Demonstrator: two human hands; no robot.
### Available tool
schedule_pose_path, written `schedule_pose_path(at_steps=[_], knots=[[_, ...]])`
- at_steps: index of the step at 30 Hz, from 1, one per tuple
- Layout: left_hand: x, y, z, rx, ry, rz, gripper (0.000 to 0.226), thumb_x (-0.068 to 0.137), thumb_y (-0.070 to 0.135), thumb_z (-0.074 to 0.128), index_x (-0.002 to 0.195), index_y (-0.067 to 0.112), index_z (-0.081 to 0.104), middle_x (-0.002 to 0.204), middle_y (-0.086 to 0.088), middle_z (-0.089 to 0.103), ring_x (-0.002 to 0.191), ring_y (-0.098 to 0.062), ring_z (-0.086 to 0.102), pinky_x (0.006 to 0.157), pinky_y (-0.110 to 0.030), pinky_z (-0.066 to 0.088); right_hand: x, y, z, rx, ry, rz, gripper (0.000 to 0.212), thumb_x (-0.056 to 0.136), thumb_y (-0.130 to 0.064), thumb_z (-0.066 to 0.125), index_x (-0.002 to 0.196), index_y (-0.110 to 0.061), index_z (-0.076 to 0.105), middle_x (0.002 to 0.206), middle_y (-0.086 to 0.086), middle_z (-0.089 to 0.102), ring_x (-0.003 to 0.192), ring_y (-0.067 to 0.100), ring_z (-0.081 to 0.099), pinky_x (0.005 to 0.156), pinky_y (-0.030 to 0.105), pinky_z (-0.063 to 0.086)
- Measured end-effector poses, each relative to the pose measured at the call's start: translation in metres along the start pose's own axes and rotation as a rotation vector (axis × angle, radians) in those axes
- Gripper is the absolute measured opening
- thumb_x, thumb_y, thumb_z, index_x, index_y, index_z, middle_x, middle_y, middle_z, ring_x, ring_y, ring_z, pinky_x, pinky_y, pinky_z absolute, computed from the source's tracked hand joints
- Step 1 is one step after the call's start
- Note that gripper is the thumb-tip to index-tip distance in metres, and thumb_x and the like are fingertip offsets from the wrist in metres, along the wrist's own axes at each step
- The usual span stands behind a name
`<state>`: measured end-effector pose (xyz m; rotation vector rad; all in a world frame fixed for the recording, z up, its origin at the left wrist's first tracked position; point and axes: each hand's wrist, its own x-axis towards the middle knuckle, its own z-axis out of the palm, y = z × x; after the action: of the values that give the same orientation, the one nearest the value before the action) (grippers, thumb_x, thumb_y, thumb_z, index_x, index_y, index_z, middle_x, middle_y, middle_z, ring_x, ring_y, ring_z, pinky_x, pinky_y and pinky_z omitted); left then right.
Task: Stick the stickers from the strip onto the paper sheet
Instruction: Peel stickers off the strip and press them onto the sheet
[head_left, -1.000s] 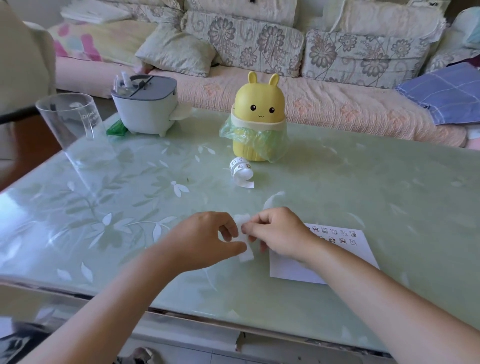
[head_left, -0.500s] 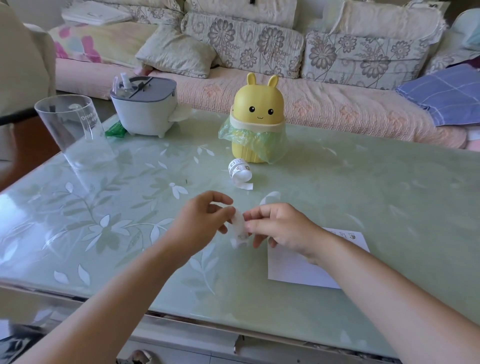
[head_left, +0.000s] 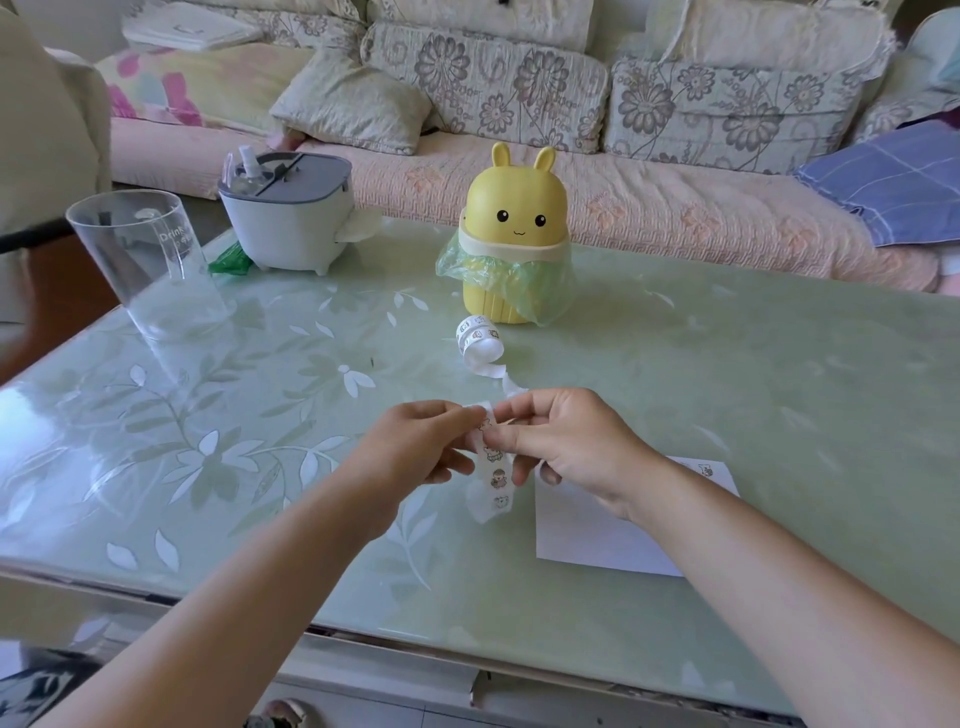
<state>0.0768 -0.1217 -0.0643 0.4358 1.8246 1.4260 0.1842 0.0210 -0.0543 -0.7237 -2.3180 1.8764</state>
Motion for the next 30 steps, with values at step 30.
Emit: schedule_pose_path(at_steps=[30], knots=[[0.000, 0.002, 0.005, -0.051, 0.123, -0.017, 0.020, 0.092, 0.026, 0.061, 0.089, 0.012, 0.075, 0.088, -0.007, 0.075, 0.066, -0.017, 0.064, 0.075, -0.033, 0.049, 0.003, 0.016, 0.009, -0.670, 0.381, -0.665, 0.017, 0.082, -0.020, 0.076, 0.091, -0.034, 0.075, 0.071, -0.035, 0.053, 0.057, 0.005, 0.053, 0.056, 0.021, 0.043]])
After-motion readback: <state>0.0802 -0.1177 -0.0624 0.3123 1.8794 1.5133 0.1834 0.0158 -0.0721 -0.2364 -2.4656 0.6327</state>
